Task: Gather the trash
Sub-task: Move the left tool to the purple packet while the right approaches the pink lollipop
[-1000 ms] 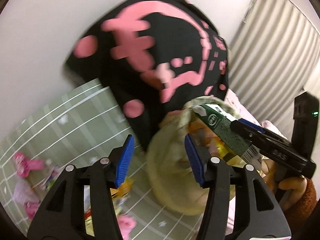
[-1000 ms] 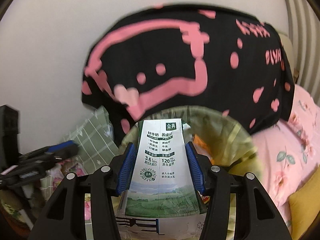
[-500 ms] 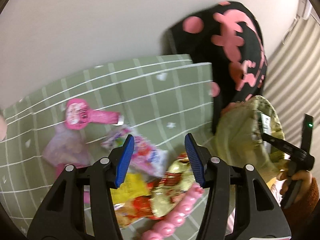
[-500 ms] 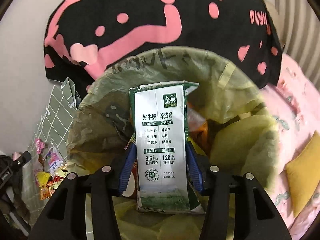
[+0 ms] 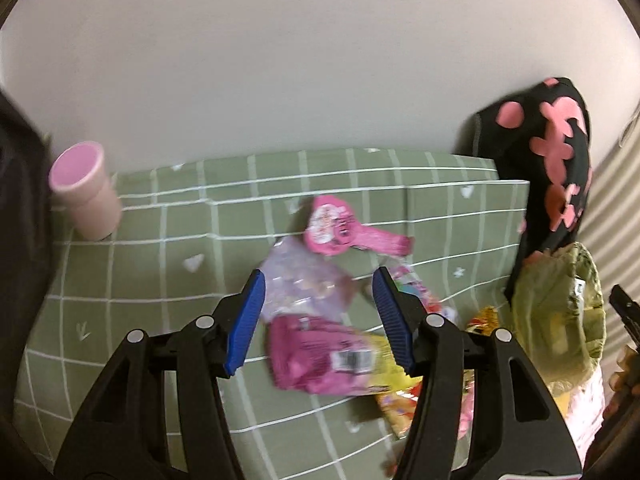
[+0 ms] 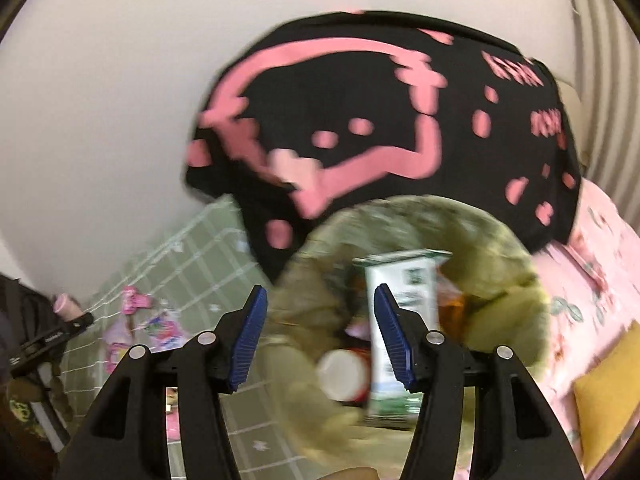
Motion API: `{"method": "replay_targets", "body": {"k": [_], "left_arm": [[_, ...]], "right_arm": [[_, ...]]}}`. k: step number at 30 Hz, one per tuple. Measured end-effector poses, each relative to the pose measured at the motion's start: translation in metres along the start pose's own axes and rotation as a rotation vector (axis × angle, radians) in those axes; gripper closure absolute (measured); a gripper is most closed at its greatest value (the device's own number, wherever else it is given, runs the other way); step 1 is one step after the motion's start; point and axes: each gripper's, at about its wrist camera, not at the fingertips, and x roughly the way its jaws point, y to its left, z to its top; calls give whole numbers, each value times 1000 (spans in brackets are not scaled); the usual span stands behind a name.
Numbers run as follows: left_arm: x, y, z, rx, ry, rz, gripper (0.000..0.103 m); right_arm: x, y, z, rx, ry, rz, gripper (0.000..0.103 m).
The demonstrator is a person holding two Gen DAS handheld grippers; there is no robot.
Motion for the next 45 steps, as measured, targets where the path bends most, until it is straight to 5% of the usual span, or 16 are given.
{"method": "replay_targets", "body": {"k": [11, 16, 28, 45], "left_arm": [[-5, 21, -18, -5, 15, 53, 50], [-8, 27, -26, -17, 25, 61, 50], [-16, 32, -31, -20, 30, 69, 50], [-23, 43, -29, -49, 19, 87, 50]], "right_arm": [[44, 96, -24, -116, 110, 191, 51], [71, 114, -39, -147, 171, 187, 51], [119, 100, -66, -88, 281, 105, 51], [145, 115, -79, -78, 345, 242, 51]]}}
